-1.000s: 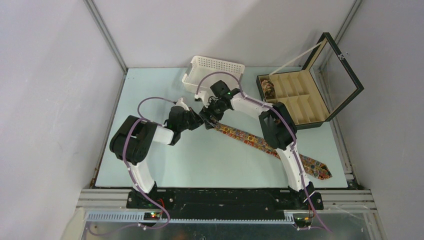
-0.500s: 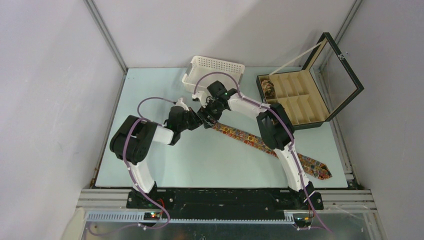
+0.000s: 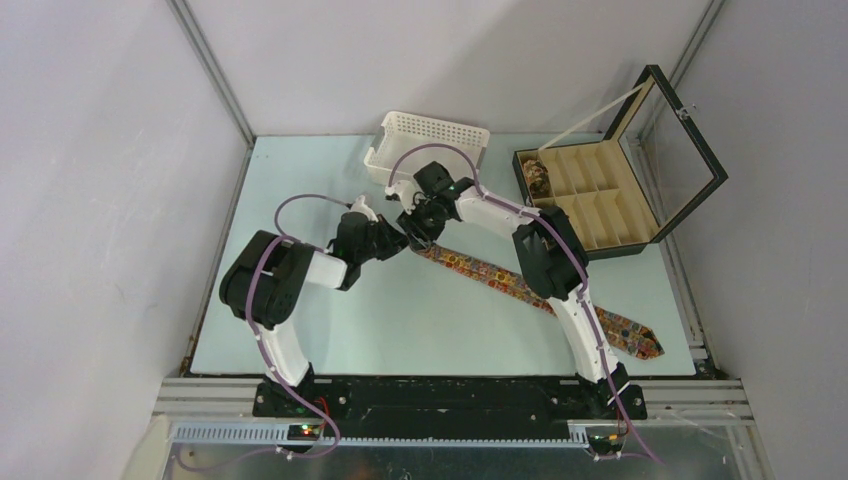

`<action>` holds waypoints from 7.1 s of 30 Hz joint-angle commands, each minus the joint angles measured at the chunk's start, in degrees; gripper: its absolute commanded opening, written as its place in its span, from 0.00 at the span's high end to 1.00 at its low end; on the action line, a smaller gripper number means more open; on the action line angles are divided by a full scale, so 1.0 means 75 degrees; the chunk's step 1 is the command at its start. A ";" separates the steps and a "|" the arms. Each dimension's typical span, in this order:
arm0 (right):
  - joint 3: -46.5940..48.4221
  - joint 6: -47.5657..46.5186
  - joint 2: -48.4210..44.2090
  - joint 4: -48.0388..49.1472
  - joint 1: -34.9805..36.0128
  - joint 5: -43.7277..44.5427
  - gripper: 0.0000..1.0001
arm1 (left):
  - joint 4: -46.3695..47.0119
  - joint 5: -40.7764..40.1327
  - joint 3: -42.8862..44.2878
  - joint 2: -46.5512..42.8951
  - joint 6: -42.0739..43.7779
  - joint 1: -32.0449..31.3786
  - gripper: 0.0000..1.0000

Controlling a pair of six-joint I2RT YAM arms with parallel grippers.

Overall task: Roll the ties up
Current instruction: Roll the tie at the center of the board.

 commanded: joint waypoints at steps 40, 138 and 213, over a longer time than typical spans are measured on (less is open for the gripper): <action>-0.1730 0.1687 -0.0541 0.2186 0.0651 0.1646 0.55 | 0.0097 0.0401 0.0242 0.0056 0.0423 0.0203 0.83; -0.4284 0.7135 -0.2053 0.5022 -0.0154 0.1601 1.00 | -0.2293 -0.0039 0.1465 -0.0858 0.1413 0.0954 0.82; -0.2383 0.7464 -0.0249 0.4824 0.0070 0.1180 0.99 | -0.2459 0.0082 0.1481 -0.0504 0.1795 0.0646 0.88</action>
